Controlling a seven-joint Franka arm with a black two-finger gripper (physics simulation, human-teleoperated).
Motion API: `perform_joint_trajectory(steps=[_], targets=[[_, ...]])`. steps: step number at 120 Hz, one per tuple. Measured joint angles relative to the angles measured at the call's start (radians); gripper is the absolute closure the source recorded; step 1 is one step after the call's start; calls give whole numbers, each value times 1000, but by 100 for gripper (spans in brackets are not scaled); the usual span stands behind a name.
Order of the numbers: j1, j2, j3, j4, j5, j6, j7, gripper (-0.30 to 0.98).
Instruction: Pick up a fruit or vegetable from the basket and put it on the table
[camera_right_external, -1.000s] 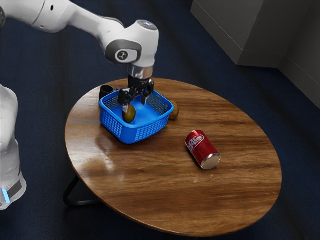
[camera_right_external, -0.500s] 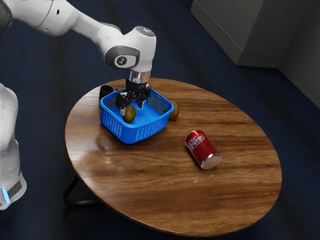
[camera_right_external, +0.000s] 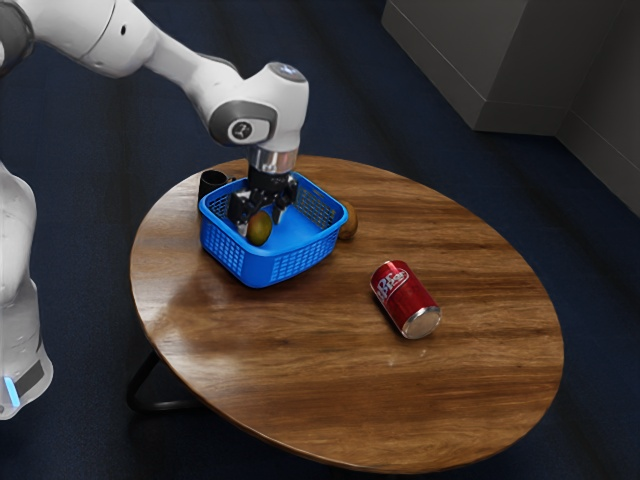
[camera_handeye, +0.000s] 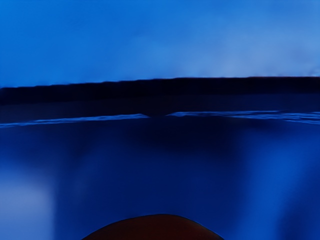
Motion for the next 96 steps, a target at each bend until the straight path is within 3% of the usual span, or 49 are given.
perform_joint_trajectory(steps=[15,37,76,96], targets=[[0,1,0,-7,-1,12,12,14],[0,1,0,-8,-3,19,35,38],[-10,-74,-24,11,-6,-5,64,42],[-16,-82,-75,148,-18,-71,74,43]])
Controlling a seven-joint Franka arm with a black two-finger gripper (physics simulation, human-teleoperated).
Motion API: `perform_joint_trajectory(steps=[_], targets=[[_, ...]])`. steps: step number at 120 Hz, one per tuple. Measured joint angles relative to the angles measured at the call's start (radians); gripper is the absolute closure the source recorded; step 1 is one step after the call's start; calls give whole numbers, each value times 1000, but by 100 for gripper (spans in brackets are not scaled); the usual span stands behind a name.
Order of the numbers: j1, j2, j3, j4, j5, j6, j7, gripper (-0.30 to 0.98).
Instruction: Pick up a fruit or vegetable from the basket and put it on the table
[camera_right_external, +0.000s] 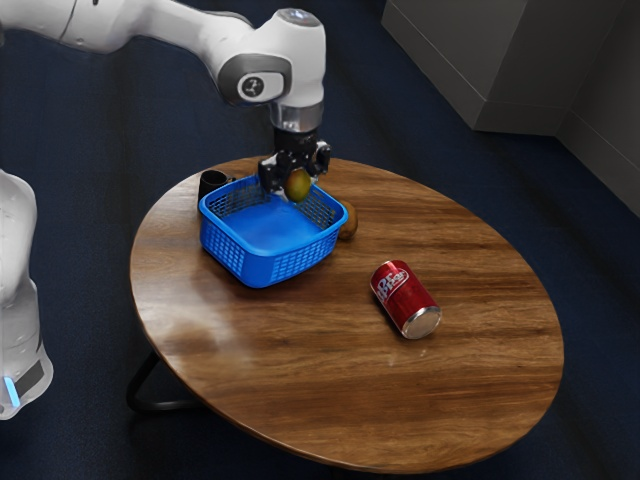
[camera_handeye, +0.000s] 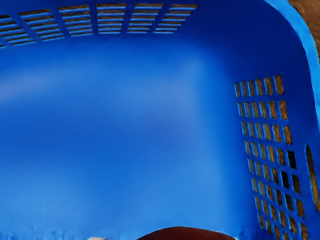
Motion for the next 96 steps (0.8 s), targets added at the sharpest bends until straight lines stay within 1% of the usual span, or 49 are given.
perform_joint_trajectory(steps=[4,14,20,31,49,63,73,87,96], targets=[[-3,10,-4,44,-6,-20,2,43],[-5,90,-6,207,-32,-79,12,44],[-3,178,-6,330,-47,-121,19,44],[9,350,10,521,-101,-184,43,47],[53,579,14,775,-178,-264,92,49],[48,743,7,978,-221,-325,128,50],[43,828,-4,1072,-244,-356,151,50],[42,875,-15,1127,-260,-382,180,49],[42,881,-25,1144,-264,-386,203,31]])
